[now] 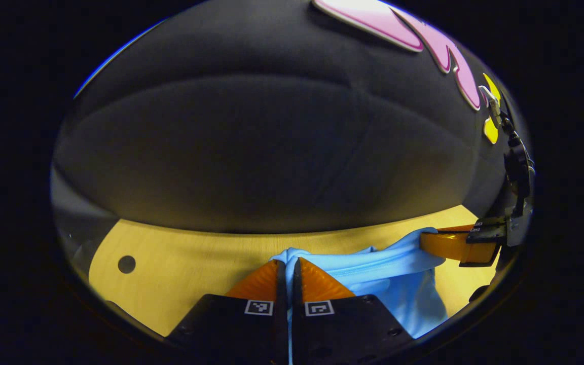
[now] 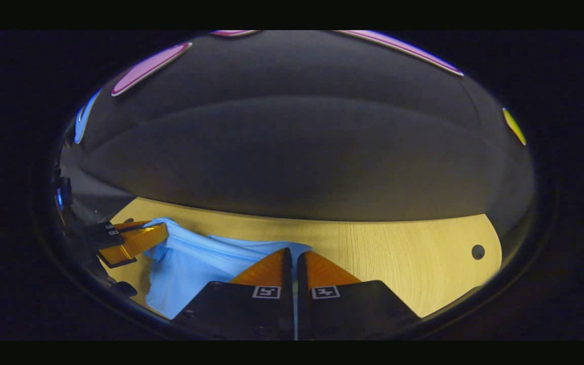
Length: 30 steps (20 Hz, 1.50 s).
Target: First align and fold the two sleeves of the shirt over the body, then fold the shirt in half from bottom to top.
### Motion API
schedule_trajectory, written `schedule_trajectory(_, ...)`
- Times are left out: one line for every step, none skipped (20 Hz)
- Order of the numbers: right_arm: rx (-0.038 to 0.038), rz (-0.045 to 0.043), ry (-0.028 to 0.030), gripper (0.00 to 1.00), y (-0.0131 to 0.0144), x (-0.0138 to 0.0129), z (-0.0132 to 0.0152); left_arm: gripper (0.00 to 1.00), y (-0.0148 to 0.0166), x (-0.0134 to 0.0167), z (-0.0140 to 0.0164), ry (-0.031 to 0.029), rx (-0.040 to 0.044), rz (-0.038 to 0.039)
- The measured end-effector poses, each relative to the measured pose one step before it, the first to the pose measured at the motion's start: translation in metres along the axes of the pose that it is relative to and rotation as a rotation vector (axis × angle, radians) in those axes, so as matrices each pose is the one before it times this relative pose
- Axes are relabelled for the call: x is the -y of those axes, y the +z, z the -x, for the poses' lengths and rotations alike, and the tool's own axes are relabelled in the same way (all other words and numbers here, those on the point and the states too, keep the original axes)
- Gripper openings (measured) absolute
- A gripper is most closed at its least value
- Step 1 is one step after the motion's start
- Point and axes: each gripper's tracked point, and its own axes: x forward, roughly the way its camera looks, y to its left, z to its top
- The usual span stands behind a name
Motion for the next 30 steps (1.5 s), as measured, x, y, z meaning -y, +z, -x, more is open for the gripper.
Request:
schedule_trajectory(-0.00396, 0.01606, -0.02245, 0.11, -0.00483, 0.00570, -0.00409, 0.12, -0.00159, -0.00504, -0.00068, 0.03012, 0.00117, -0.00727)
schedule_trajectory(0.00156, 0.01012, -0.01391, 0.17, -0.00067, 0.00551, -0.00027, 0.17, -0.00266, -0.00163, 0.00290, 0.00735, -0.00144, -0.00151)
schedule_trajectory(0.01254, -0.00185, 0.00114, 0.24, 0.00242, 0.00157, 0.00530, 0.29, 0.00141, -0.00061, 0.00578, -0.00052, 0.00175, -0.00364)
schedule_trajectory(0.00780, -0.01259, 0.00457, 0.30, 0.00178, 0.00089, 0.00448, 0.32, 0.00104, -0.00009, 0.00629, -0.01619, 0.00406, -0.00695)
schedule_trajectory(0.00161, -0.01715, 0.00323, 0.24, -0.00081, -0.00190, 0.00582, 0.45, 0.00409, -0.00069, 0.00957, -0.00734, 0.01309, -0.00902)
schedule_trajectory(0.00505, -0.01732, -0.00038, 0.32, 0.00007, 0.00131, 0.01077, 0.44, 0.00949, -0.00147, 0.01436, 0.00324, 0.02081, -0.00542)
schedule_trajectory(0.00877, -0.01637, -0.00008, 0.34, -0.00039, 0.00119, 0.01461, 0.57, 0.00940, 0.00026, 0.01455, 0.00394, 0.02630, 0.00285)
schedule_trajectory(0.01002, -0.00827, -0.00485, 0.49, -0.00095, 0.00233, 0.01525, 0.69, 0.00739, 0.00157, 0.01850, 0.00181, 0.02919, 0.00719)
schedule_trajectory(0.01438, -0.00693, -0.00206, 0.65, -0.00169, -0.00011, 0.01632, 0.82, 0.01041, 0.00075, 0.01878, 0.00238, 0.03406, 0.00741)
schedule_trajectory(0.01739, -0.00377, -0.00548, 0.81, 0.00065, 0.00165, 0.01760, 0.95, 0.00727, 0.00294, 0.01891, -0.00479, 0.03184, 0.00579)
schedule_trajectory(0.01099, -0.01419, 0.00113, 0.82, -0.00113, -0.00200, 0.01710, 0.99, 0.01141, 0.00251, 0.02210, 0.00138, 0.03065, 0.00283)
schedule_trajectory(0.00123, -0.01350, -0.00236, 0.82, -0.00162, -0.00370, 0.01982, 0.99, 0.00870, 0.00219, 0.02242, 0.00183, 0.02677, -0.00114)
schedule_trajectory(0.00457, -0.01018, -0.00367, 0.84, -0.00146, -0.00222, 0.01978, 0.99, 0.00879, 0.00265, 0.02249, 0.00083, 0.02173, -0.00630)
schedule_trajectory(0.01335, -0.00793, -0.00486, 0.88, -0.00074, -0.00315, 0.02121, 0.99, 0.00756, 0.00172, 0.02440, 0.00178, 0.02431, -0.01345)
schedule_trajectory(0.01801, 0.00131, -0.00481, 0.90, 0.00100, -0.00386, 0.02318, 0.99, 0.00907, 0.00310, 0.02294, -0.00239, 0.02290, -0.01785)
schedule_trajectory(0.01550, 0.01005, 0.00166, 0.89, 0.00097, -0.00295, 0.01962, 0.99, 0.00530, 0.00207, 0.02407, -0.00599, 0.01588, -0.01581)
schedule_trajectory(0.02227, 0.01949, -0.00289, 0.90, 0.00372, -0.00267, 0.02188, 0.99, 0.00589, 0.00280, 0.02488, -0.00548, 0.01433, -0.00786)
schedule_trajectory(0.02351, 0.01746, -0.00070, 0.99, 0.00599, -0.00419, 0.02581, 0.99, 0.00692, 0.00517, 0.02548, -0.01186, 0.01252, -0.00011)
schedule_trajectory(0.02837, 0.01181, -0.00109, 1.00, 0.00712, -0.00399, 0.02496, 0.99, 0.00325, 0.00710, 0.02534, -0.01364, 0.00644, 0.00504)
schedule_trajectory(0.02710, 0.00762, 0.00434, 1.00, 0.00701, -0.00447, 0.02621, 0.99, 0.00339, 0.00567, 0.02418, -0.00915, 0.00935, 0.00986)
schedule_trajectory(0.02370, 0.00712, 0.00031, 1.00, 0.00833, -0.00330, 0.02380, 0.99, 0.00570, 0.00558, 0.02433, -0.00693, 0.00838, 0.01171)
schedule_trajectory(0.02516, 0.00395, 0.00033, 1.00, 0.00525, -0.00187, 0.02309, 0.99, 0.00471, 0.00463, 0.02511, -0.00016, 0.01168, 0.01356)
schedule_trajectory(0.02869, -0.00250, 0.00032, 1.00, 0.00612, -0.00287, 0.02199, 0.99, 0.00559, 0.00520, 0.02702, -0.00134, 0.01007, 0.01496)
schedule_trajectory(0.03078, -0.00822, 0.00351, 1.00, 0.00350, 0.00143, 0.02527, 0.98, 0.00263, 0.00358, 0.02472, 0.00363, 0.00577, 0.01576)
schedule_trajectory(0.02277, -0.00511, 0.00641, 0.99, 0.00320, -0.00289, 0.02075, 0.98, 0.00236, 0.00397, 0.02295, 0.00098, -0.00302, 0.01580)
schedule_trajectory(-0.00033, -0.00737, 0.01968, 0.94, -0.00289, -0.00731, 0.02189, 0.98, -0.00083, 0.00434, 0.02126, -0.00048, -0.00437, 0.01802)
schedule_trajectory(-0.02567, -0.01035, 0.02975, 0.99, -0.01011, -0.00881, 0.02150, 0.99, -0.00038, 0.00609, 0.02008, -0.01119, -0.00657, 0.02043)
schedule_trajectory(-0.02118, -0.01219, 0.03247, 0.99, -0.00768, -0.00703, 0.01921, 0.99, 0.00058, 0.00963, 0.02152, -0.01919, -0.00760, 0.01828)
schedule_trajectory(-0.01167, -0.00018, 0.02403, 0.99, -0.00564, -0.00626, 0.01482, 0.99, 0.00220, 0.00569, 0.01837, -0.00970, -0.00021, 0.00986)
schedule_trajectory(-0.00316, 0.01133, 0.01010, 0.99, -0.00358, -0.00059, 0.01308, 0.99, 0.00093, 0.00128, 0.01505, -0.00509, 0.00165, -0.00180)
